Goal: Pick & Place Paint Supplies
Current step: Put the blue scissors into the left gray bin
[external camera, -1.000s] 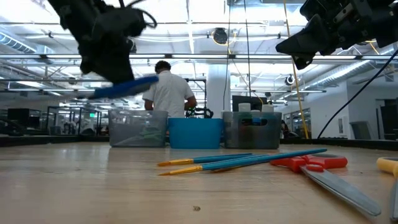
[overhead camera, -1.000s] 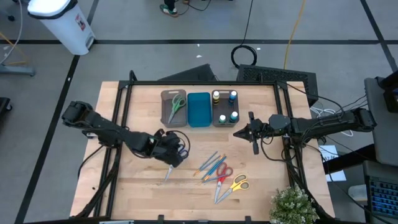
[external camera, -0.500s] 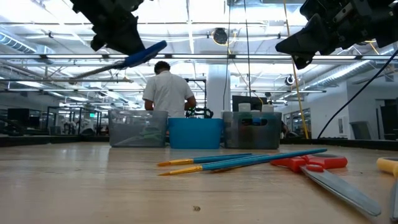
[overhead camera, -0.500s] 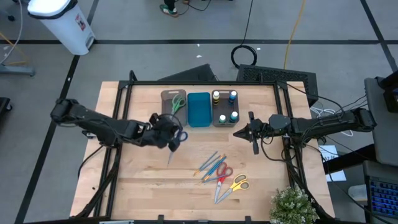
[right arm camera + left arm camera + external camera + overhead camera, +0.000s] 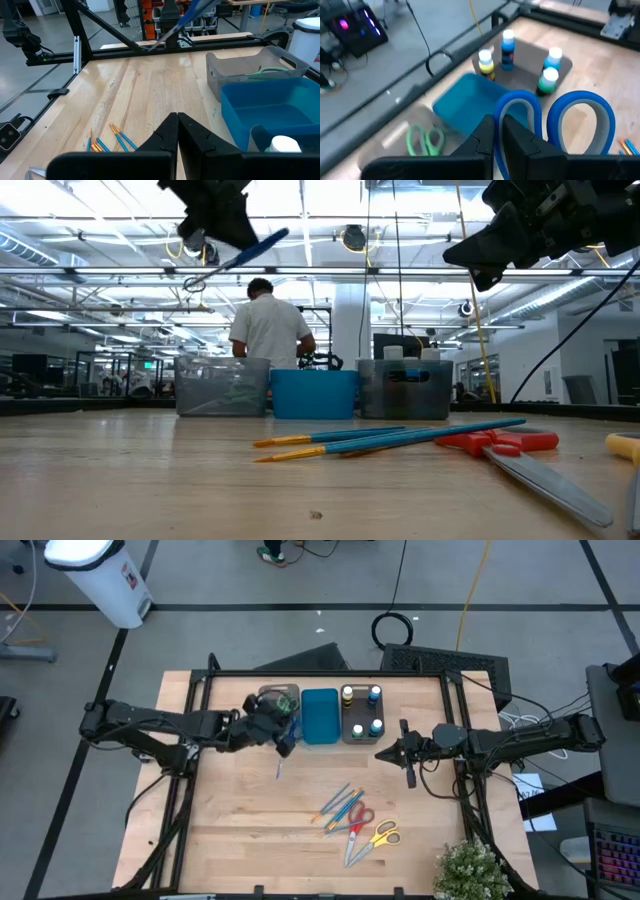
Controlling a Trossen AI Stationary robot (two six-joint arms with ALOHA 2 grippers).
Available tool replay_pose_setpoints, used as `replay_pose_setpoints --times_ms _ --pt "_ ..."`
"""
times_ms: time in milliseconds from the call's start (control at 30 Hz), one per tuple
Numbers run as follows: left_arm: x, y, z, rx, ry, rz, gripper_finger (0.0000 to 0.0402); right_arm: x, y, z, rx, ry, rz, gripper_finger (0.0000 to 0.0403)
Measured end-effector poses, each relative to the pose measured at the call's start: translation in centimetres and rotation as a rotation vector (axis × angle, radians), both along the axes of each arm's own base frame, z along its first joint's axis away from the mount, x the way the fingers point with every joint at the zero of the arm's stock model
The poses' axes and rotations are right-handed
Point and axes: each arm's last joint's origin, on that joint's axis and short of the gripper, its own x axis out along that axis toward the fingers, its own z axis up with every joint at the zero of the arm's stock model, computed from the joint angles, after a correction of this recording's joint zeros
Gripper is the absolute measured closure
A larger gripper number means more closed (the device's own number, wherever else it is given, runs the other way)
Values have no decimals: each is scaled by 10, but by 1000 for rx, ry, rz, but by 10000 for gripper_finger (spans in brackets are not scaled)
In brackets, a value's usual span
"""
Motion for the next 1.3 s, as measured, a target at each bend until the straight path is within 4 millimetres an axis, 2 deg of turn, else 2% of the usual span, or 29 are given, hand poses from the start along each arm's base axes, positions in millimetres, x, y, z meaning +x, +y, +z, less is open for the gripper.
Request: replay_pose_setpoints --times_ms 200,433,633,800,1000,1300 --pt "1 18 29 155 12 49 380 0 0 0 0 0 0 403" --pt "-6 43 28 320 161 224 384 0 0 0 0 1 0 403" --pt "-2 61 15 322 240 301 374 0 0 0 0 1 0 403" --pt "9 74 -5 322 349 313 374 0 0 0 0 2 0 403" --pt "25 84 -27 348 449 317 386 0 0 0 0 4 0 403" --pt "36 98 -52 362 524 380 370 0 0 0 0 4 0 403"
